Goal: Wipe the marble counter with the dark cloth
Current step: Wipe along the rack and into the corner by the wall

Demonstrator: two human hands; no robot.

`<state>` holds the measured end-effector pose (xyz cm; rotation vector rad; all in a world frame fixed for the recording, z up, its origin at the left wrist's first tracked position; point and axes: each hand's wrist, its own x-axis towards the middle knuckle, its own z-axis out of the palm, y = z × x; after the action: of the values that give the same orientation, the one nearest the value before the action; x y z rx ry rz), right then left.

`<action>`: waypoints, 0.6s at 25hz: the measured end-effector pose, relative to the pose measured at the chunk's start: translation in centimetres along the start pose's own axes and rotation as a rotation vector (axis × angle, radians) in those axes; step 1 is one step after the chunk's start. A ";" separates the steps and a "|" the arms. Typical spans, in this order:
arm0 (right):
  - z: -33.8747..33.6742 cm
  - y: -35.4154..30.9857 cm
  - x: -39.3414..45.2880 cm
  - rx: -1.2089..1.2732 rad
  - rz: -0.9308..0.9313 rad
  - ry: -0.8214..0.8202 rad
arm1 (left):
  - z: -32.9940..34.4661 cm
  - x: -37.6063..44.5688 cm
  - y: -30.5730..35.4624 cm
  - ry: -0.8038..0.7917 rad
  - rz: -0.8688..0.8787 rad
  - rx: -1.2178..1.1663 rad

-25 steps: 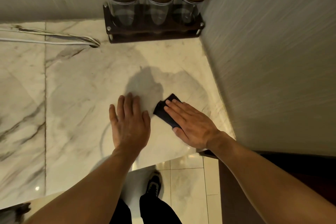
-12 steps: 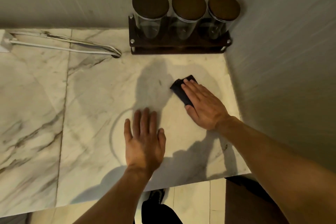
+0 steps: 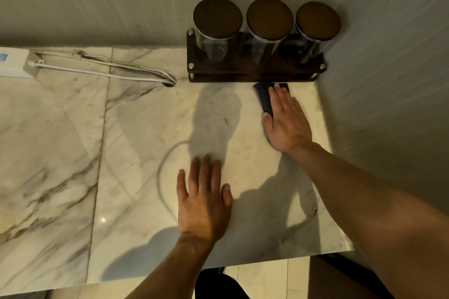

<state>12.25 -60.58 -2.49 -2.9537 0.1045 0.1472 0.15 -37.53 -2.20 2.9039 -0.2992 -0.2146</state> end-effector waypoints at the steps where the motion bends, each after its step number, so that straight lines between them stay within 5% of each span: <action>1: 0.1 -0.2 0.2 0.007 0.053 0.019 | 0.0 0.0 0.0 0.009 0.002 0.002; 15: 0.6 -1.3 0.5 0.128 0.381 0.154 | 0.2 0.1 0.0 0.017 0.006 0.021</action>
<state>12.80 -59.18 -2.89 -2.7804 0.6710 -0.0368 0.19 -37.61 -2.43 2.9241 -0.3086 -0.1863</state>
